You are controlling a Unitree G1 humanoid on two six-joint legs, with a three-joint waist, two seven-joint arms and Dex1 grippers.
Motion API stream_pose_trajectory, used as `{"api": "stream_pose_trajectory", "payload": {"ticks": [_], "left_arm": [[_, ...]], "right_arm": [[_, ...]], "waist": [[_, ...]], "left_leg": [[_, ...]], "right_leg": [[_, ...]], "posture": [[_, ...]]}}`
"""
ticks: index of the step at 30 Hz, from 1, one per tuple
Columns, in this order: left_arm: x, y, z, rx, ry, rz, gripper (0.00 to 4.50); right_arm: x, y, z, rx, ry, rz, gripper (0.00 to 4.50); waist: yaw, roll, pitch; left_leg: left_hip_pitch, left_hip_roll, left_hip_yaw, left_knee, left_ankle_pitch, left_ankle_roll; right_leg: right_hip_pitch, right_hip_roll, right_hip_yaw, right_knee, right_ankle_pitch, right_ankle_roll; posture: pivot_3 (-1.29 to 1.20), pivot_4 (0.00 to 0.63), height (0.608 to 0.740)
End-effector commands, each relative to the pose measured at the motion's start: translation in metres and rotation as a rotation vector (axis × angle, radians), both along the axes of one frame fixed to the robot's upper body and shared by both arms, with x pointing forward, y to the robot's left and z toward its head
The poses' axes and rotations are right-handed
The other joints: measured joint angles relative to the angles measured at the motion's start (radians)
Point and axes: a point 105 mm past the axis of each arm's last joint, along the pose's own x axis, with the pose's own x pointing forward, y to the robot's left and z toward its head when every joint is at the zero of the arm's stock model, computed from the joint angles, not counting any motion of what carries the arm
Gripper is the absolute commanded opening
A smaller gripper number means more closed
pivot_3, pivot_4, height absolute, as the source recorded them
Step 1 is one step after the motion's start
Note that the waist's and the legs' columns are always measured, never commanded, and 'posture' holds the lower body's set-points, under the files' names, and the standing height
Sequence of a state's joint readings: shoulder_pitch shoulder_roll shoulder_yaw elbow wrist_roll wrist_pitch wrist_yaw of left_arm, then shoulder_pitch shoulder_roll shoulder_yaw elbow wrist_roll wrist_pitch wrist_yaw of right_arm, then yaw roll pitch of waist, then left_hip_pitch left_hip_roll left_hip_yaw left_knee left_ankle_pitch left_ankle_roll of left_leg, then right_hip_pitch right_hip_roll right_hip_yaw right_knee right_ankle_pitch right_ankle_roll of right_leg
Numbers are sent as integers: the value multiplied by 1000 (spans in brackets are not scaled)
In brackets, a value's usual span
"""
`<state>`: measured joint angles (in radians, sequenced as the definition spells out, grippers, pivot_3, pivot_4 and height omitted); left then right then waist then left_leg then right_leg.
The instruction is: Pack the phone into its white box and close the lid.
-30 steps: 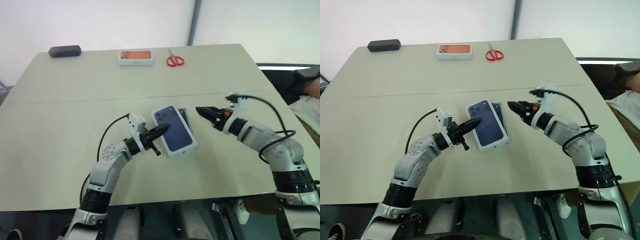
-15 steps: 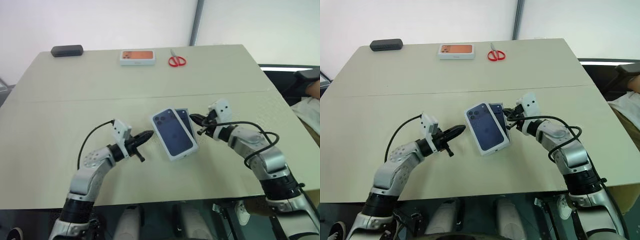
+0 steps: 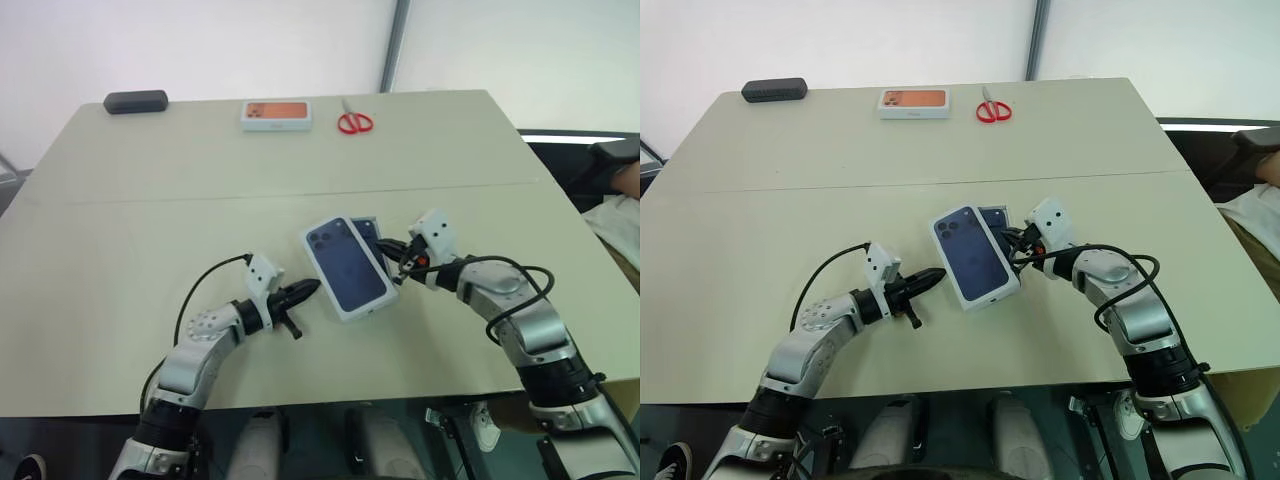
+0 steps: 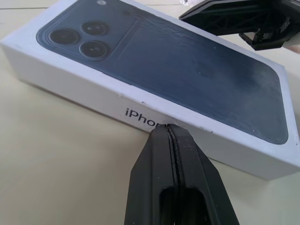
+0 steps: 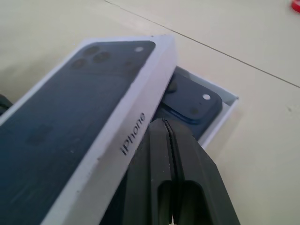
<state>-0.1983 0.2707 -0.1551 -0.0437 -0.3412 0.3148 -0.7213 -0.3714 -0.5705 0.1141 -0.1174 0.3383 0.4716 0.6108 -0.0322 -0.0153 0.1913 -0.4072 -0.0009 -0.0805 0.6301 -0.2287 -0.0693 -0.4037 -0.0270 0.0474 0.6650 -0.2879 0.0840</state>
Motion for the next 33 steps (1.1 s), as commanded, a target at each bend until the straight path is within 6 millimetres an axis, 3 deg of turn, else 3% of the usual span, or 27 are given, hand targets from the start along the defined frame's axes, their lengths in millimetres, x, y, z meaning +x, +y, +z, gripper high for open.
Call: {"api": "stream_pose_trajectory", "payload": {"ticks": [1,19,33], "left_arm": [[1,-14,2,19,-37,-38,0],[23,-27,44,-69,-103,-18,0],[22,-39,31,-35,-70,-65,0]], "right_arm": [[-10,6,10,-22,-50,77,18],[-4,-7,6,-66,-65,26,18],[-2,-18,6,-99,-82,-10,18]], "waist": [[9,0,0],[18,0,0],[18,0,0]], "left_leg": [[0,0,0,0,0,0],[0,0,0,0,0,0],[0,0,0,1,0,0]], "right_leg": [[0,0,0,0,0,0],[1,0,-1,0,0,0],[1,0,-1,0,0,0]], "posture": [[0,150,740],[0,150,740],[0,150,740]]}}
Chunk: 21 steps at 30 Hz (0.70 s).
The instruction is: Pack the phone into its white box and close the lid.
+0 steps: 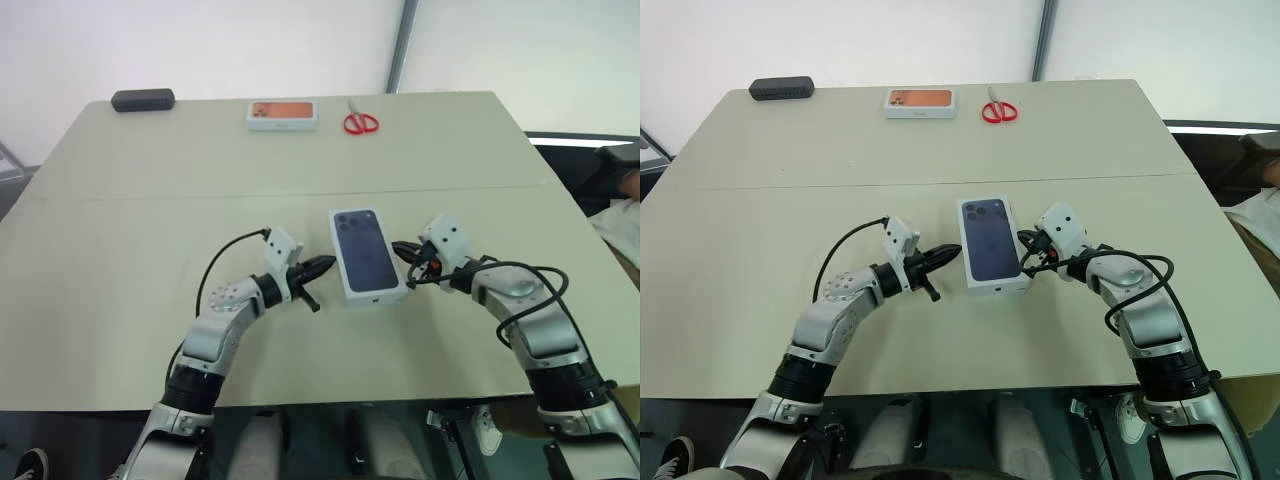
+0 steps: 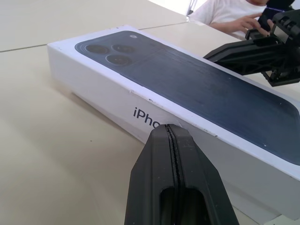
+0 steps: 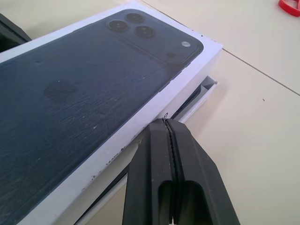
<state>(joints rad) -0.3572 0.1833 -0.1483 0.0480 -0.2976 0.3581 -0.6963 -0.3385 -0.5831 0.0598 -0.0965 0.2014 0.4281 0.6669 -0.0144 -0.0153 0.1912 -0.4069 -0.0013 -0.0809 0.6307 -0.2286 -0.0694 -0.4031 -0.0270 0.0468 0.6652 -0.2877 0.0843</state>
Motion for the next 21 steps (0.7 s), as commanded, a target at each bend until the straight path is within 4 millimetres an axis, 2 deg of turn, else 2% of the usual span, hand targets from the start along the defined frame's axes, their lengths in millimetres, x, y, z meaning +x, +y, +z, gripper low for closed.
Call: {"api": "stream_pose_trajectory", "payload": {"ticks": [1,12,21], "left_arm": [[-5,-17,10,-18,-43,-63,0],[-1,-19,17,-40,-60,-58,0],[-7,-18,11,-19,-48,-73,0]], "right_arm": [[-4,5,13,6,-48,42,18],[-7,-5,13,-8,-45,27,18],[-7,-6,4,-37,-26,23,18]], "waist": [[0,0,0],[1,0,0],[1,0,0]], "left_leg": [[0,0,0,0,0,0],[0,0,0,0,0,0],[0,0,0,0,0,0]], "right_leg": [[0,0,0,0,0,0],[0,0,0,0,0,0],[0,0,0,0,0,0]], "posture": [[0,150,740],[0,150,740],[0,150,740]]}}
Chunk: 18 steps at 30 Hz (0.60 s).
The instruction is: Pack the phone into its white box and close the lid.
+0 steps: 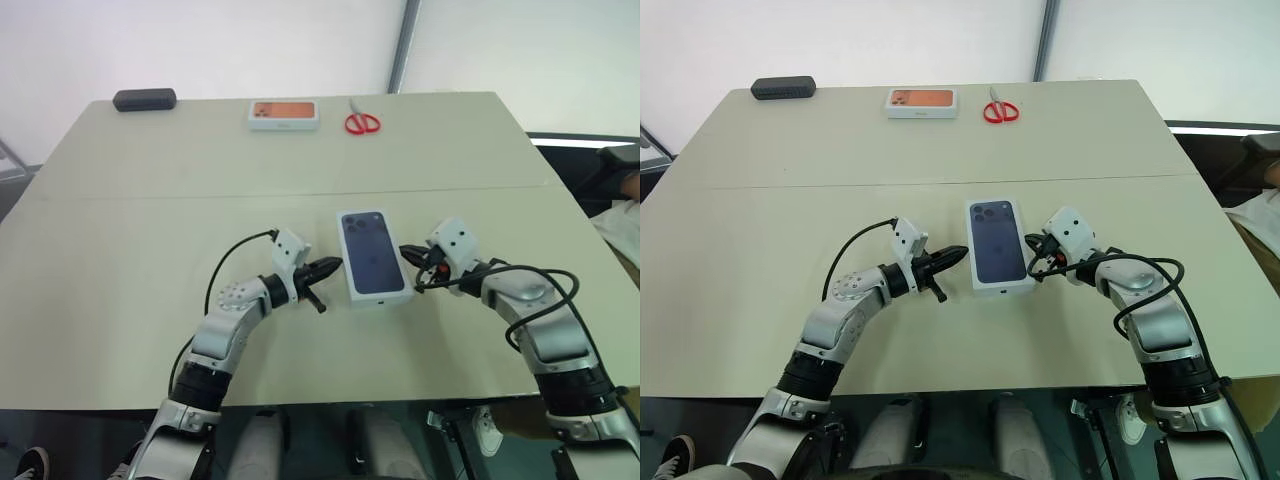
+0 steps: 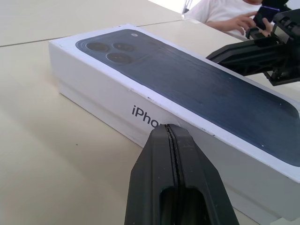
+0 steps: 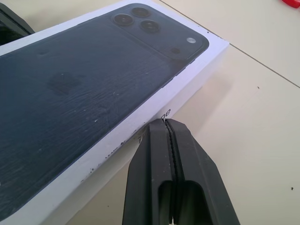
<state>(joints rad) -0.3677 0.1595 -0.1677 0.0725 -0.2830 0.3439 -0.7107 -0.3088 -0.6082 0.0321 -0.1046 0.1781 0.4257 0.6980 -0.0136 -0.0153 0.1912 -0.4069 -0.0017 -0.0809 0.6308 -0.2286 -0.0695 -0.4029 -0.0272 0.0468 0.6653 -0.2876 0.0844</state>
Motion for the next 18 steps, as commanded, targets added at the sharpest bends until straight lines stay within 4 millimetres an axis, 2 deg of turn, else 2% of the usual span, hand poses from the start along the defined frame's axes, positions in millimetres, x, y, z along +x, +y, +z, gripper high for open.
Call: {"api": "stream_pose_trajectory", "payload": {"ticks": [1,8,13,18], "left_arm": [[-3,-6,13,-16,-51,-26,0],[0,0,14,-20,-54,-2,0],[-3,2,13,-13,-50,0,0],[1,26,14,-4,-52,62,0]], "right_arm": [[-4,7,4,-12,-29,44,18],[-6,10,-7,-69,-17,66,18],[-3,9,-4,-72,-26,60,18],[2,-5,0,-98,-46,25,18]], "waist": [[0,0,0],[-3,0,0],[-4,0,0],[-4,0,0]], "left_leg": [[0,0,0,0,0,0],[0,0,0,0,0,0],[1,0,0,0,0,0],[1,0,0,0,0,0]], "right_leg": [[0,0,0,0,0,0],[0,0,0,0,0,0],[0,0,0,1,0,0],[0,0,0,1,0,0]], "posture": [[0,150,740],[0,150,740],[0,150,740],[0,150,740]]}}
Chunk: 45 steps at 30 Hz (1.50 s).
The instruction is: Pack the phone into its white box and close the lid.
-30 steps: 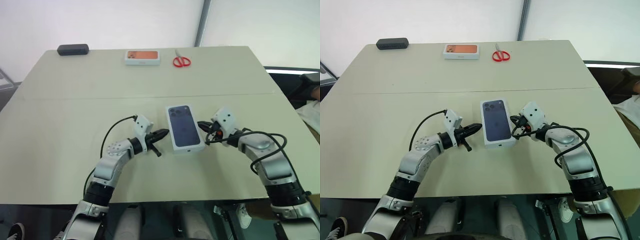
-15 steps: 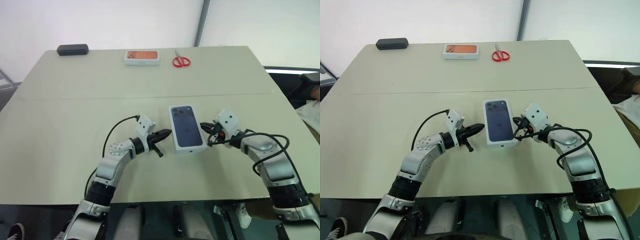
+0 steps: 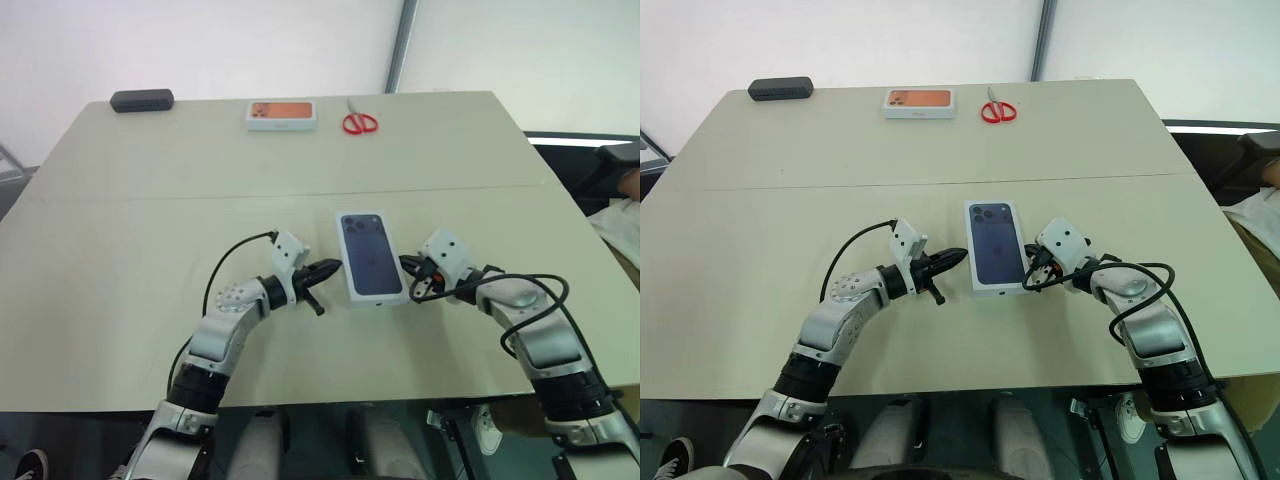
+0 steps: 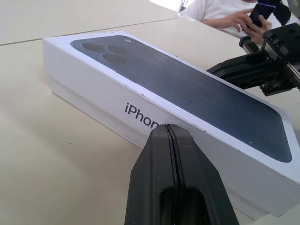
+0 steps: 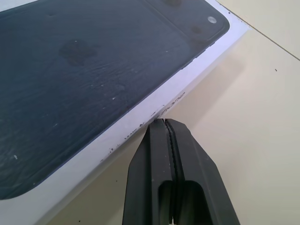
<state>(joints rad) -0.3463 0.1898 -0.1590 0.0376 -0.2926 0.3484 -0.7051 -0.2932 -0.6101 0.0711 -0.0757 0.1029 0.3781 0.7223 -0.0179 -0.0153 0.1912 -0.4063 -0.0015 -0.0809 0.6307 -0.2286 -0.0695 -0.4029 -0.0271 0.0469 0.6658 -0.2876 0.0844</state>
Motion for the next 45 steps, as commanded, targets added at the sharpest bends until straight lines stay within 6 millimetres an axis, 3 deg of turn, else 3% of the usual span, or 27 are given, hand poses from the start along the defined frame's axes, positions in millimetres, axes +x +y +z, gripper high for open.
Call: {"api": "stream_pose_trajectory", "payload": {"ticks": [1,7,15,20,23,26,31,36,39,45], "left_arm": [[5,23,15,-11,-50,59,0],[26,37,36,-103,-66,120,0],[47,-22,57,-145,-122,-11,0],[46,-35,38,-82,-91,-56,0],[40,-26,10,-17,-11,-46,0],[30,-20,1,-7,6,-64,0],[13,-20,-11,24,34,-108,0],[14,-25,-6,-8,57,-96,0],[24,-17,4,-31,52,-40,908],[36,4,23,-14,-32,40,3972]], "right_arm": [[7,-9,19,-15,-76,-8,18],[28,-18,48,132,-133,-110,18],[38,18,60,203,-162,-31,18],[28,29,43,144,-133,11,18],[2,38,19,98,-34,124,18],[-19,37,3,45,32,193,18],[-26,30,0,44,63,184,18],[-23,27,2,61,70,171,18],[-12,28,19,176,68,138,926],[0,22,25,134,-7,98,4048]], "waist": [[-1,0,0],[4,0,0],[5,0,0],[-3,0,0],[-2,0,0],[-1,0,-1],[1,-1,-1],[4,-1,-2],[4,-1,-1],[0,-1,-1]], "left_leg": [[0,0,0,0,0,0],[0,0,0,1,0,0],[-1,-1,0,1,0,0],[0,-1,0,0,0,0],[0,-1,-1,0,0,0],[0,-1,-1,0,0,0],[15,-1,0,-1,0,0],[15,-1,0,-1,0,0],[15,-1,0,-1,0,0],[14,-1,0,-2,0,0]], "right_leg": [[0,0,0,0,0,0],[0,0,0,0,0,0],[1,-1,-1,0,1,1],[1,-1,-1,0,1,2],[0,0,-1,1,1,2],[1,0,-1,0,1,2],[17,-1,0,-2,0,1],[17,-1,0,-3,0,2],[16,-1,0,-3,0,2],[14,-1,0,-3,0,2]], "posture": [[0,150,740],[0,150,740],[0,150,740],[0,150,740],[0,150,740],[0,150,740],[0,150,740],[0,150,740],[0,150,740],[0,150,740]]}}
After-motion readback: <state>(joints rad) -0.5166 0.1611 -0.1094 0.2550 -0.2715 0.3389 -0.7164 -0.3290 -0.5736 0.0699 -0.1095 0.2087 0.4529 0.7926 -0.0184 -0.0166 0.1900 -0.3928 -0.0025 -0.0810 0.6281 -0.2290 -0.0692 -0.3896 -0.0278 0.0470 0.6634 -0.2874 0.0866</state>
